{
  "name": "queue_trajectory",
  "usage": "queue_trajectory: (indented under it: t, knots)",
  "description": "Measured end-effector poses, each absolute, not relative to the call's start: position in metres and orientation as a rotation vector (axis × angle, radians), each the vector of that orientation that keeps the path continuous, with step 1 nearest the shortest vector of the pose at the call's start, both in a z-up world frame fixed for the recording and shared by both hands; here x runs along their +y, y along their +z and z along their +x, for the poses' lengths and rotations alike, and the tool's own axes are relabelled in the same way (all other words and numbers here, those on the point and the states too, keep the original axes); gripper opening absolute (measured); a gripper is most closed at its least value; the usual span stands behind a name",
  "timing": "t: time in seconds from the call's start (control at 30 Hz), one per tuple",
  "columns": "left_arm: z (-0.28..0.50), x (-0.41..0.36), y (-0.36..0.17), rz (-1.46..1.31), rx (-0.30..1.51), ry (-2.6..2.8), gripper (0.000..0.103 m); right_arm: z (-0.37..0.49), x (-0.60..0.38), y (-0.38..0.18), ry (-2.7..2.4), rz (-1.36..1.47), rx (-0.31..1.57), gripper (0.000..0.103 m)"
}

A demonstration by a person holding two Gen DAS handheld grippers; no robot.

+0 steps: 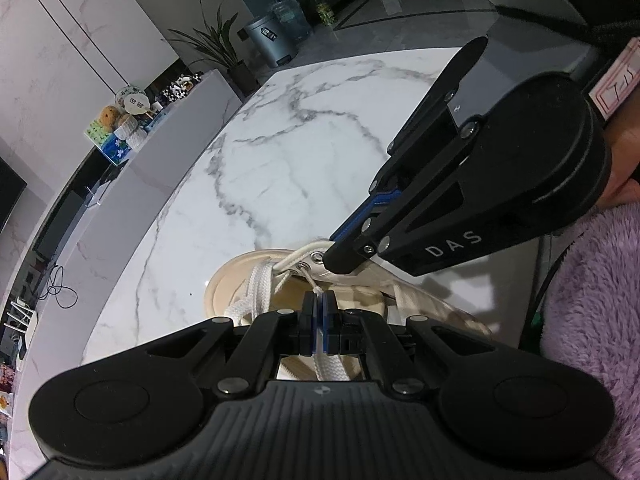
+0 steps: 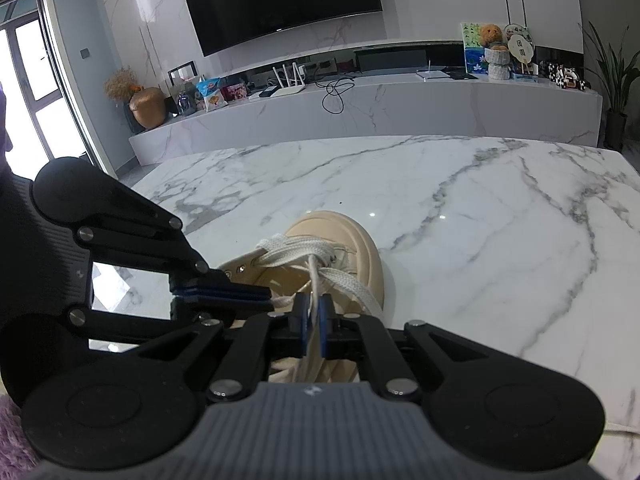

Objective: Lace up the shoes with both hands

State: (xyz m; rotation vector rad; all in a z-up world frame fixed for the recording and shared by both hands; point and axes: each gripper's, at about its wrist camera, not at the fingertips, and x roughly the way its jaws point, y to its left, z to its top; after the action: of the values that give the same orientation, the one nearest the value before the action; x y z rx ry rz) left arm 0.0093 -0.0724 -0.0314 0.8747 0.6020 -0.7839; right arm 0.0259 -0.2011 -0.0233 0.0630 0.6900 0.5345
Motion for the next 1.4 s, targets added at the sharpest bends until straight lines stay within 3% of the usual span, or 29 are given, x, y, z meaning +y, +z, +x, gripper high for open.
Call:
queue_trajectory:
  t: [1.07, 1.23, 1.4]
  knots:
    - [0.027, -0.078, -0.029, 0.811, 0.584, -0.722, 0.001, 0.02, -0.211, -0.012, 0.592, 0.019, 0.656, 0.01]
    - [0.027, -0.077, -0.032, 0.803, 0.589, -0.716, 0.001, 0.023, -0.222, -0.006, 0.622, -0.039, 0.646, 0.01]
    - [0.027, -0.076, -0.032, 0.779, 0.583, -0.711, 0.001, 0.03, -0.209, -0.014, 0.682, -0.293, 0.597, 0.01]
